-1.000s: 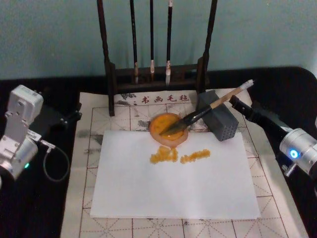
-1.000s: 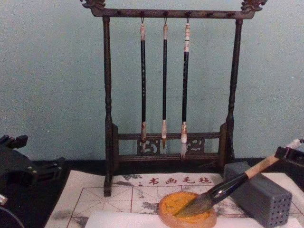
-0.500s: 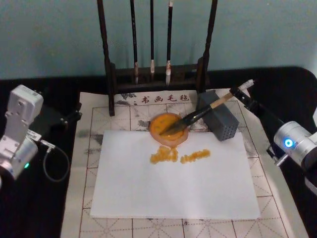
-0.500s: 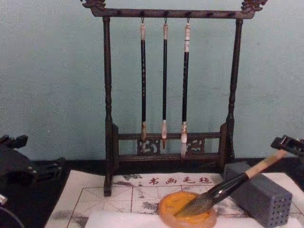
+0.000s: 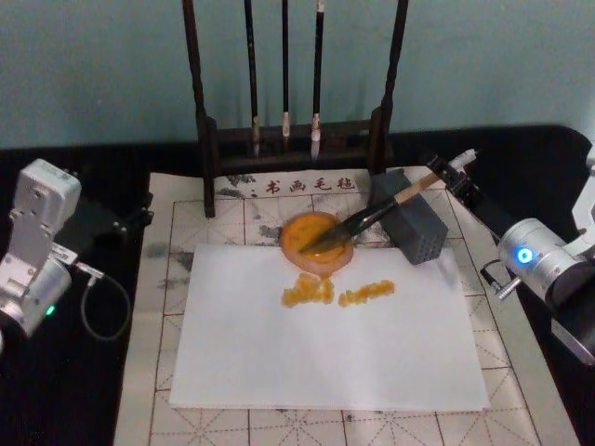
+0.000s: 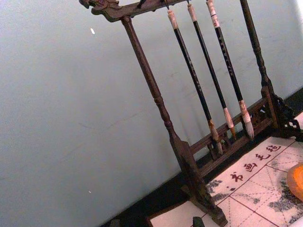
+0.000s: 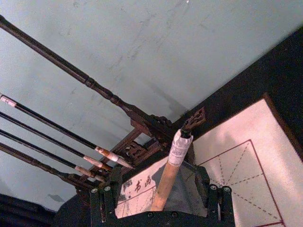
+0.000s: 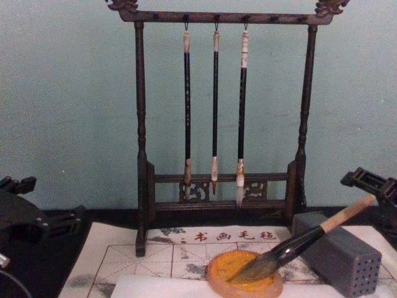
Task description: Pick up the brush from the inkstone, write on the paper, then place the brush back to its original position.
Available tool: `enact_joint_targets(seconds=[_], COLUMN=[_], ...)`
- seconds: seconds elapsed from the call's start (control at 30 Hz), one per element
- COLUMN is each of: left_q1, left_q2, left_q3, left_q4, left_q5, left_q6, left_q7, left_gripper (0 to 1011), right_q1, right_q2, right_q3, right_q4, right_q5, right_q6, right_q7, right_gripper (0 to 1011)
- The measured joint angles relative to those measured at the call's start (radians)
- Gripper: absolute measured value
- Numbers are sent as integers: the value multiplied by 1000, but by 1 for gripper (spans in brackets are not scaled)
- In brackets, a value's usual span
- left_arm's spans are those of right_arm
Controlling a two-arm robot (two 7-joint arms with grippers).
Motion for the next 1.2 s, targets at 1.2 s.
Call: enact_joint_targets(seconds=[1.2], left_q1=[0], left_q2=[0], left_q3=[0], left_q4=[0], left_q5=[0], left_q6=[0], left_q7=[0], left_gripper=[1001], right_q1=[34], right_q2=[12], right_q3=[-46], right_q4=[33], right_q5=[109], right_q6=[-27], right_q7=[-66], right_gripper=[1002])
